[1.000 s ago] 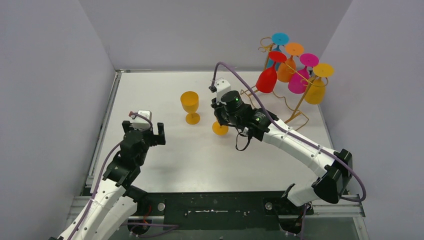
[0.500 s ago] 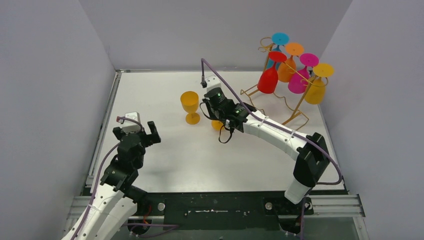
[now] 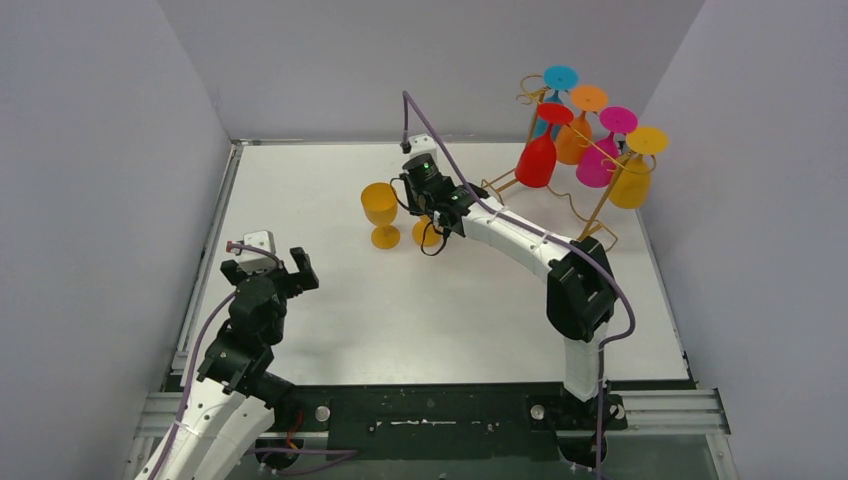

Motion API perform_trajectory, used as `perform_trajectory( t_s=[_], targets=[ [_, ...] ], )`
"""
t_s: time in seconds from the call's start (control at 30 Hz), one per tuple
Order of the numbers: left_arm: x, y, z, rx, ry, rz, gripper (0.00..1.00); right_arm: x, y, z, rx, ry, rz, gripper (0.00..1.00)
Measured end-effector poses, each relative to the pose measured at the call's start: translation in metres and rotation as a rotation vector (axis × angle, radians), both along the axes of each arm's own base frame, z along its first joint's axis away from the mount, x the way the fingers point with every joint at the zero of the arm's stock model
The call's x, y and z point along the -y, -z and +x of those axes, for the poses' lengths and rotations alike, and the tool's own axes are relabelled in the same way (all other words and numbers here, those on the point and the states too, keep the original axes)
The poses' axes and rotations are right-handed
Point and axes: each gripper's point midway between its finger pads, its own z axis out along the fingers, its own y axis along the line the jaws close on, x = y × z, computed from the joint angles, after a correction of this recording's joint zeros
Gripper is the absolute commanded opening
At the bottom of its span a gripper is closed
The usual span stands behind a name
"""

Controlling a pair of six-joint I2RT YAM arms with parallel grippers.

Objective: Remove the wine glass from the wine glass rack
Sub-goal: Place the wine glass at the center of the board.

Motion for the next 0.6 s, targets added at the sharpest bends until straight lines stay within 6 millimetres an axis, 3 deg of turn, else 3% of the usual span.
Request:
perform_trajectory(
  t_s=[0.17, 0.6],
  targets=[
    [0.003, -0.001, 0.001, 0.003, 0.016, 0.002, 0.97, -0.01, 0.014, 0.009, -0.011, -0.017, -0.026, 0.0],
    [0.001, 0.001, 0.001, -0.007, 0.014, 0.019, 0.95, -0.016, 0.015, 0.006, -0.007, -0.085, -0.056, 0.0]
  ],
)
